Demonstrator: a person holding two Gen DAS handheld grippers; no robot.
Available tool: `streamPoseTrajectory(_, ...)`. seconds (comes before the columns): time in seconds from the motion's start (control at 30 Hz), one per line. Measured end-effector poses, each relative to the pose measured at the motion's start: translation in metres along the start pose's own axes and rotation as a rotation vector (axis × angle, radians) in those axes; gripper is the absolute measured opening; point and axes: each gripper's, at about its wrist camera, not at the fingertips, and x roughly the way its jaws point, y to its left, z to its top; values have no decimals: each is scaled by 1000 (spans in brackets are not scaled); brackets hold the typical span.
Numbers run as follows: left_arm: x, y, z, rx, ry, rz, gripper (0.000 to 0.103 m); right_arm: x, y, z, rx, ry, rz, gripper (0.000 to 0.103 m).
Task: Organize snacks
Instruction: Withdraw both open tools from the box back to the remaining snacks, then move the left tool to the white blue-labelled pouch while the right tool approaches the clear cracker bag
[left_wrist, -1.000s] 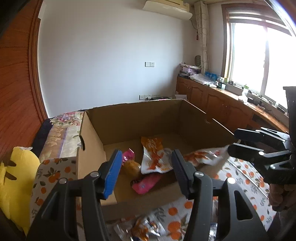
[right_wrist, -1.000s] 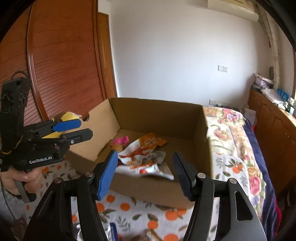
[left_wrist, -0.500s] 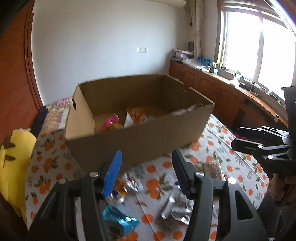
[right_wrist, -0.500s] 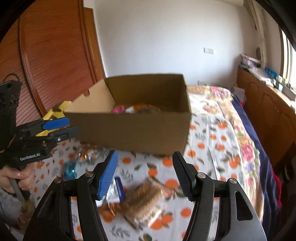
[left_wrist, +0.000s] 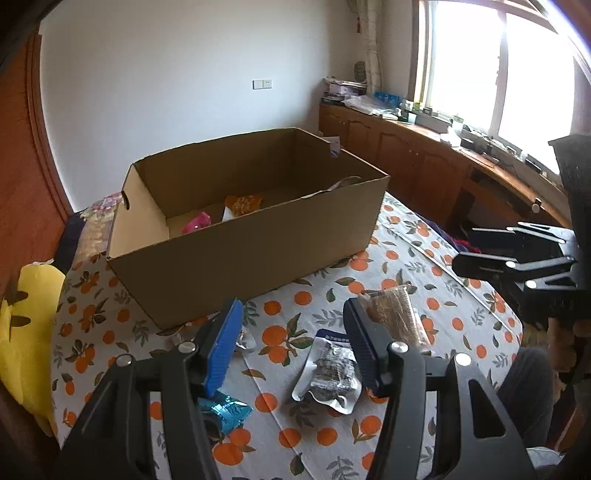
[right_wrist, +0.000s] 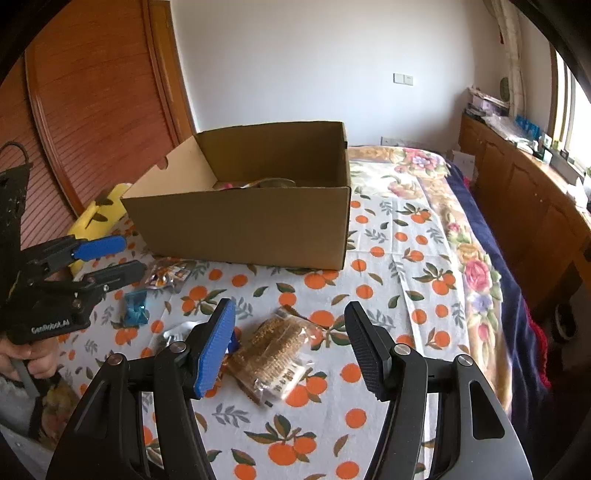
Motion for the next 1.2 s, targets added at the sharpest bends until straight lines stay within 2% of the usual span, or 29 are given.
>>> streamPoseTrajectory(0.3, -3, -9, -19, 0, 21, -39, 58, -8, 6, -7, 26, -15, -6, 63)
streamPoseTrajectory(0.7, 12, -19, -44, 10, 64, -98, 62, -13, 10, -30, 64, -4, -8, 63)
streamPoseTrajectory(1.2, 52, -22, -49, 40, 146, -131, 63, 20, 7, -39, 96, 51, 35, 63)
